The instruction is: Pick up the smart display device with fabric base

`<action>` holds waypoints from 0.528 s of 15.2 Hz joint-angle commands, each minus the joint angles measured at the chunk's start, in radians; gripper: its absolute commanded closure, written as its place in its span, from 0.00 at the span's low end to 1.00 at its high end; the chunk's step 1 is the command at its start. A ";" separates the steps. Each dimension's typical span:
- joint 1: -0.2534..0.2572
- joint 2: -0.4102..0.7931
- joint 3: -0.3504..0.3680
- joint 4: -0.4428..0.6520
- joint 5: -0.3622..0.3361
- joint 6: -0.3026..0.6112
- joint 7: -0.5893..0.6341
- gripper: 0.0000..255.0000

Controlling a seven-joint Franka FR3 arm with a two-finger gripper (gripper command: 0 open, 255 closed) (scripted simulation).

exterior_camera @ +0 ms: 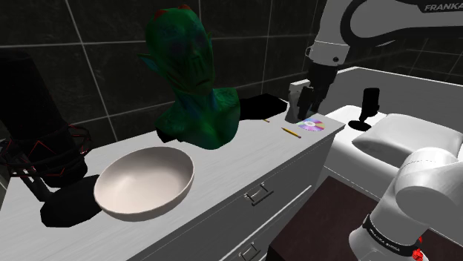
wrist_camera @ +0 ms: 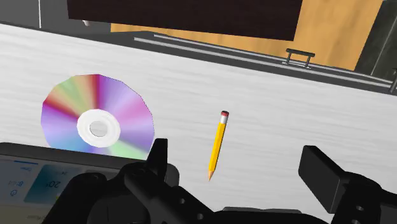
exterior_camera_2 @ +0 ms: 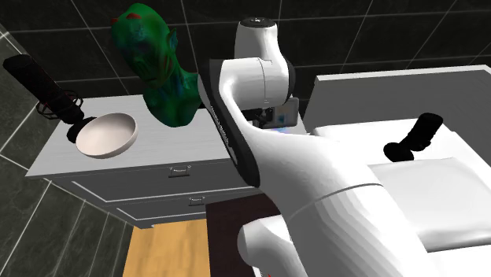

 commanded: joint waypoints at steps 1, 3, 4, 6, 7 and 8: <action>0.000 0.000 0.000 0.000 0.000 0.000 0.000 0.00; 0.046 0.031 -0.091 0.046 -0.057 -0.052 -0.232 0.00; 0.071 0.054 -0.135 0.075 -0.086 -0.076 -0.347 0.00; 0.122 0.111 -0.216 0.145 -0.139 -0.121 -0.578 0.00; 0.148 0.144 -0.253 0.185 -0.164 -0.142 -0.693 0.00; 0.175 0.180 -0.289 0.228 -0.187 -0.161 -0.808 0.00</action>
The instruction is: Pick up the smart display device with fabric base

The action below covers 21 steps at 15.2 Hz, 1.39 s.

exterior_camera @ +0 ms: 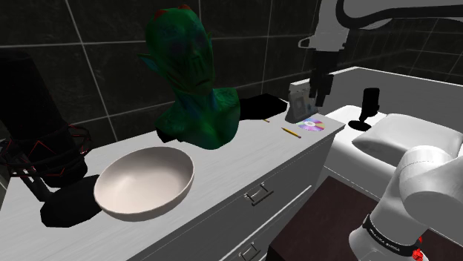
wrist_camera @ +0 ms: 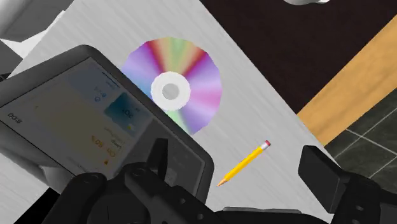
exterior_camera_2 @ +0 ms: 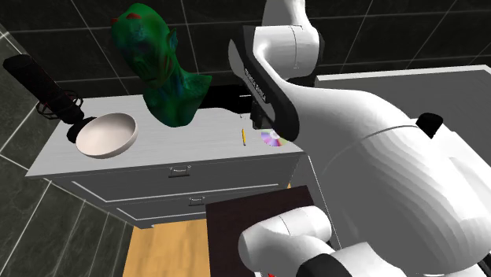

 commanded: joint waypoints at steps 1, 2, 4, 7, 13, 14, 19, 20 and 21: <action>0.055 0.076 -0.073 0.090 -0.047 -0.041 -0.256 0.00; 0.082 0.117 -0.104 0.136 -0.065 -0.058 -0.371 0.00; 0.136 0.203 -0.162 0.233 -0.096 -0.087 -0.602 0.00; 0.192 0.305 -0.215 0.344 -0.118 -0.113 -0.862 0.00; 0.186 0.290 -0.218 0.250 -0.124 -0.034 -0.853 0.00; 0.186 0.287 -0.220 0.226 -0.126 -0.013 -0.851 0.00; 0.185 0.287 -0.220 0.226 -0.126 -0.013 -0.851 1.00; 0.185 0.287 -0.220 0.227 -0.126 -0.013 -0.851 1.00; 0.185 0.287 -0.220 0.227 -0.126 -0.013 -0.851 1.00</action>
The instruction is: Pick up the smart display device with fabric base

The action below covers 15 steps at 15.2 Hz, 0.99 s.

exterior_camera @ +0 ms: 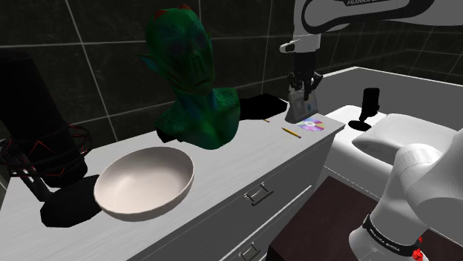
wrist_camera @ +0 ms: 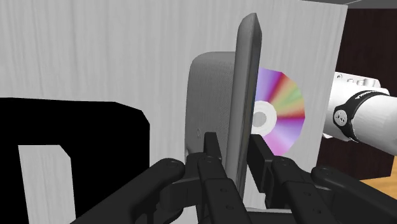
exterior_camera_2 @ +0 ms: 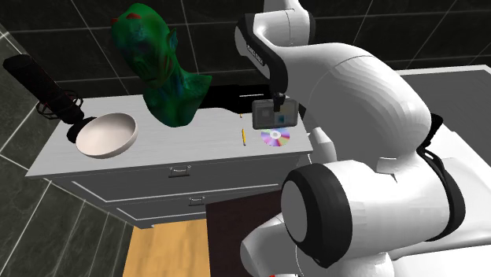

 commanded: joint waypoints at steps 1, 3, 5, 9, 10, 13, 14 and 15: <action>0.000 0.001 0.000 -0.001 0.000 0.000 0.000 1.00; 0.000 0.001 0.000 -0.001 0.000 0.000 0.000 1.00; 0.000 0.001 0.000 -0.001 0.000 0.000 0.001 1.00; 0.003 0.008 0.004 0.059 0.004 -0.052 -0.005 1.00; 0.003 0.011 0.005 0.075 0.006 -0.066 -0.006 1.00; 0.005 0.020 0.007 0.123 0.009 -0.105 -0.011 1.00; 0.006 0.023 0.007 0.140 0.010 -0.119 -0.013 1.00; 0.006 0.027 0.008 0.157 0.011 -0.132 -0.015 1.00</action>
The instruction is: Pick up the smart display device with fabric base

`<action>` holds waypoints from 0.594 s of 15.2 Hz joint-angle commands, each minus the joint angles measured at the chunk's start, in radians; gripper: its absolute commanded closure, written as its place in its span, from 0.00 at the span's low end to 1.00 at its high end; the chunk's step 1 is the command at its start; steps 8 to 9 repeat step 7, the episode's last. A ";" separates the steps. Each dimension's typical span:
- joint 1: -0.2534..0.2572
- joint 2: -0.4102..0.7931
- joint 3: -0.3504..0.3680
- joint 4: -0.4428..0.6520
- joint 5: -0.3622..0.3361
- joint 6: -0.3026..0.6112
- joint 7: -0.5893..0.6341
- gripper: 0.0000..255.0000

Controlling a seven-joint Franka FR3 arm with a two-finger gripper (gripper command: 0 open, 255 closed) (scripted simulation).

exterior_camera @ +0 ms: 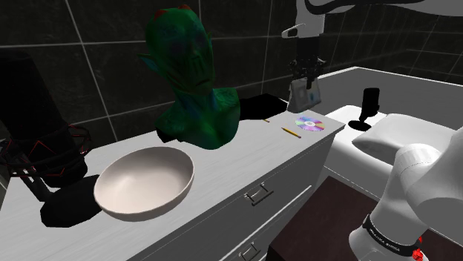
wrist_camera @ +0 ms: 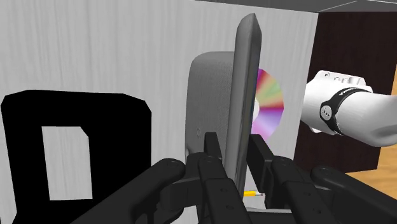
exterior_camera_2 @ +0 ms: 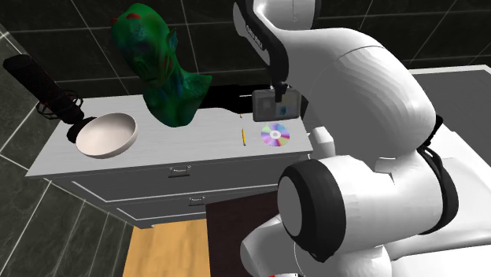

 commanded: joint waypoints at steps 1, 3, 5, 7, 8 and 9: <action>0.001 0.008 0.001 0.037 0.003 -0.029 -0.004 1.00; 0.003 0.016 0.002 0.072 0.005 -0.056 -0.008 1.00; 0.004 0.026 0.002 0.108 0.008 -0.083 -0.012 1.00; 0.004 0.027 0.002 0.111 0.008 -0.085 -0.013 1.00; 0.004 0.027 0.002 0.111 0.008 -0.085 -0.013 1.00; 0.004 0.027 0.002 0.111 0.008 -0.085 -0.013 1.00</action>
